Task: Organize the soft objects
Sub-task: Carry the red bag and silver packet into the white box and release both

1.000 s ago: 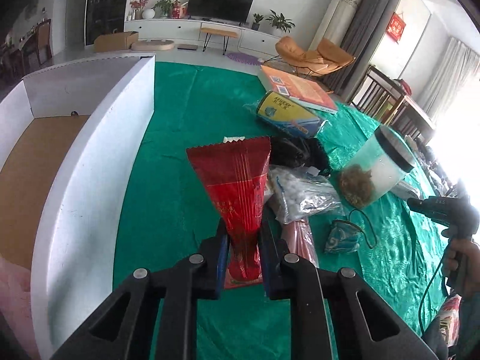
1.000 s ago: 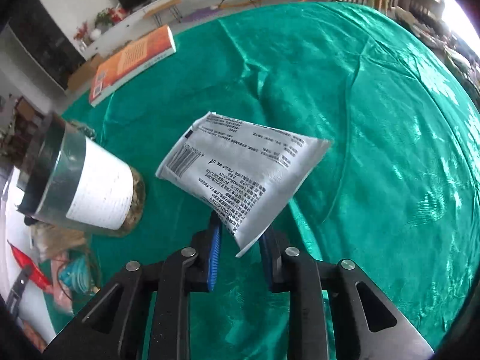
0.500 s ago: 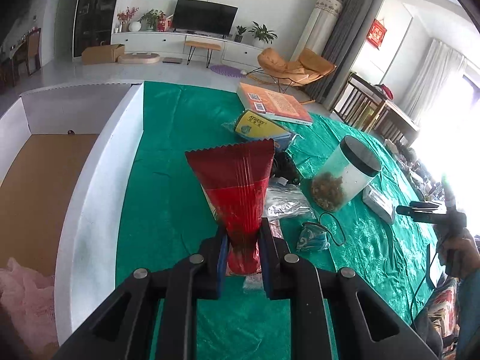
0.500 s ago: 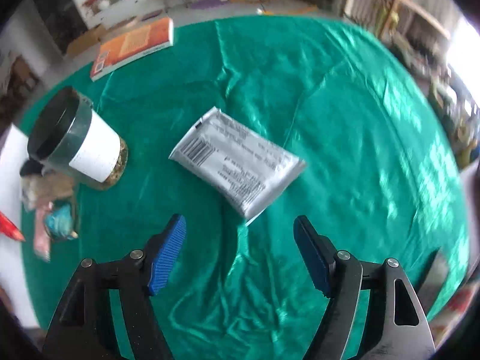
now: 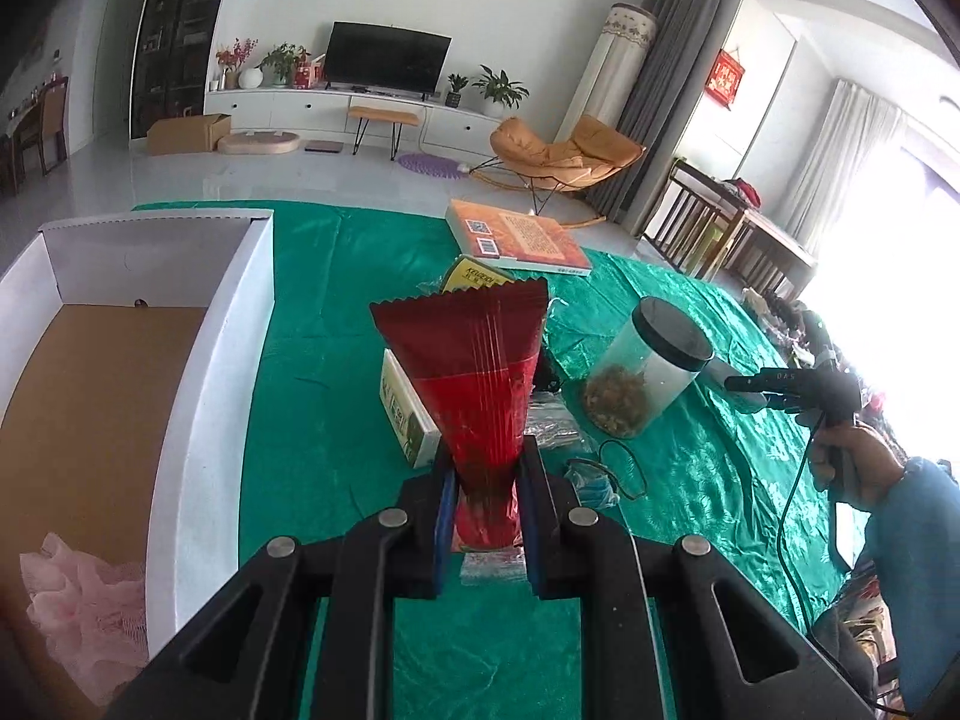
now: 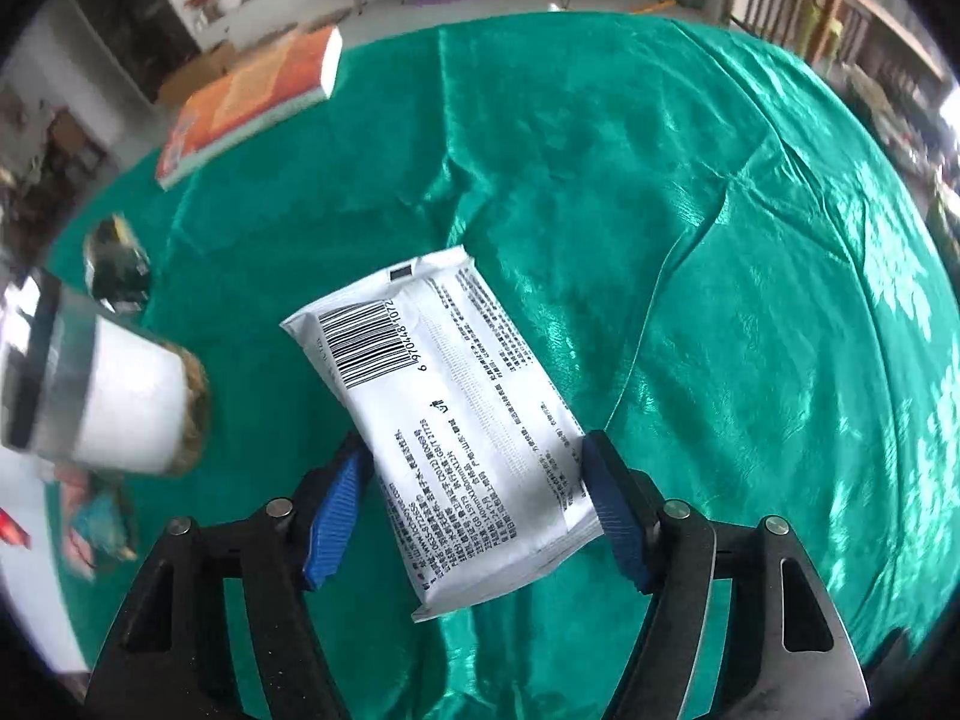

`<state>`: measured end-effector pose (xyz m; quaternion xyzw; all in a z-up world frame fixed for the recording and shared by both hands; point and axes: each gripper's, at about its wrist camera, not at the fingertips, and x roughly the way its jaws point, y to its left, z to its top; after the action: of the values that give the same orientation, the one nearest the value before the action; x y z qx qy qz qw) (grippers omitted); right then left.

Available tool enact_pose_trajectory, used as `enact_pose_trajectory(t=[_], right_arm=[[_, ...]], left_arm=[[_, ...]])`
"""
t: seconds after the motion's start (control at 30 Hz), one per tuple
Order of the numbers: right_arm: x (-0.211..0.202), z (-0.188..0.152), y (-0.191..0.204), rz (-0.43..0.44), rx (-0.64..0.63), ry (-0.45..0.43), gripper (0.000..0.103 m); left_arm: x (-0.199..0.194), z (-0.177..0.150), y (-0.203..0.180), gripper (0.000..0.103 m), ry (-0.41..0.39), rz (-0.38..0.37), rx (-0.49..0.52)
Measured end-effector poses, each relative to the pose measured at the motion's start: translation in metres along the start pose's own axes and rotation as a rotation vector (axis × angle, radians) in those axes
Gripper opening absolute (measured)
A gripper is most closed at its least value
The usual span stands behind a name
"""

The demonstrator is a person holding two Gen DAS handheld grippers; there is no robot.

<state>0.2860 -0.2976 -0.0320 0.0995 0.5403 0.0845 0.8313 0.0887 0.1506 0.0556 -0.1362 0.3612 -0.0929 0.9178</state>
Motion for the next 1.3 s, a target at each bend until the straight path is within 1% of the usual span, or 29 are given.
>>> enact_pose_trajectory(t=[0.1, 0.2, 0.3, 0.37, 0.47, 0.53, 0.6, 0.63, 0.67, 0.7, 0.73, 0.77, 0.8, 0.87, 0.97, 1.03, 1.07, 1.1, 1.13, 1.17, 1.2, 1.23, 1.3], right_arm=[[-0.032, -0.003, 0.013, 0.118, 0.041, -0.079, 0.068], [-0.063, -0.002, 0.048, 0.257, 0.043, -0.135, 0.068], [-0.088, -0.006, 0.111, 0.383, -0.01, -0.152, 0.068], [-0.104, -0.017, 0.162, 0.479, -0.069, -0.146, 0.068], [-0.111, -0.041, 0.247, 0.632, -0.149, -0.096, 0.068], [-0.104, -0.066, 0.305, 0.731, -0.186, -0.039, 0.068], [-0.09, -0.093, 0.36, 0.816, -0.211, 0.034, 0.069], [-0.082, -0.106, 0.385, 0.842, -0.221, 0.067, 0.071], [-0.073, -0.118, 0.408, 0.864, -0.225, 0.098, 0.072], [-0.063, -0.128, 0.426, 0.903, -0.228, 0.133, 0.077], [-0.055, -0.136, 0.439, 0.931, -0.23, 0.164, 0.08], [-0.05, -0.142, 0.447, 0.928, -0.235, 0.173, 0.081], [-0.048, -0.147, 0.447, 0.902, -0.253, 0.153, 0.081], [-0.052, -0.153, 0.435, 0.809, -0.309, 0.071, 0.081], [-0.062, -0.158, 0.397, 0.625, -0.373, -0.053, 0.081], [-0.065, -0.165, 0.364, 0.525, -0.394, -0.118, 0.081], [-0.065, -0.17, 0.346, 0.484, -0.392, -0.143, 0.081], [-0.065, -0.175, 0.329, 0.451, -0.387, -0.169, 0.081], [-0.067, -0.182, 0.313, 0.416, -0.378, -0.193, 0.081], [-0.067, -0.188, 0.297, 0.38, -0.368, -0.214, 0.081], [-0.067, -0.191, 0.284, 0.348, -0.355, -0.235, 0.08], [-0.066, -0.196, 0.269, 0.318, -0.337, -0.254, 0.08], [-0.062, -0.204, 0.239, 0.273, -0.286, -0.277, 0.08]], left_arm=[[-0.017, -0.001, 0.002, 0.018, -0.021, -0.024, -0.011], [-0.042, 0.0, 0.011, 0.018, -0.055, -0.042, -0.035], [-0.072, 0.002, 0.023, 0.018, -0.092, -0.043, -0.052], [-0.095, 0.002, 0.034, 0.018, -0.114, -0.018, -0.052], [-0.13, -0.003, 0.059, 0.018, -0.133, 0.056, -0.047], [-0.147, -0.009, 0.078, 0.019, -0.128, 0.115, -0.055], [-0.161, -0.018, 0.104, 0.019, -0.099, 0.198, -0.084], [-0.165, -0.023, 0.116, 0.019, -0.075, 0.247, -0.101], [-0.167, -0.029, 0.129, 0.02, -0.051, 0.298, -0.118], [-0.168, -0.037, 0.143, 0.02, -0.029, 0.341, -0.141], [-0.167, -0.043, 0.154, 0.02, -0.008, 0.367, -0.163], [-0.167, -0.049, 0.165, 0.02, 0.011, 0.382, -0.191], [-0.165, -0.056, 0.171, 0.02, 0.018, 0.389, -0.216], [-0.16, -0.064, 0.18, 0.021, 0.025, 0.399, -0.242], [-0.145, -0.064, 0.178, 0.022, 0.06, 0.404, -0.241], [-0.139, -0.063, 0.184, 0.022, 0.083, 0.395, -0.266], [-0.14, -0.063, 0.187, 0.025, 0.08, 0.392, -0.28], [-0.142, -0.062, 0.187, 0.03, 0.07, 0.402, -0.287], [-0.145, -0.059, 0.186, 0.057, 0.055, 0.41, -0.288], [-0.149, -0.057, 0.185, 0.101, 0.036, 0.409, -0.29], [-0.154, -0.055, 0.184, 0.101, 0.011, 0.404, -0.287], [-0.158, -0.052, 0.182, 0.102, 0.001, 0.404, -0.28], [-0.164, -0.046, 0.175, 0.102, -0.017, 0.419, -0.258]])
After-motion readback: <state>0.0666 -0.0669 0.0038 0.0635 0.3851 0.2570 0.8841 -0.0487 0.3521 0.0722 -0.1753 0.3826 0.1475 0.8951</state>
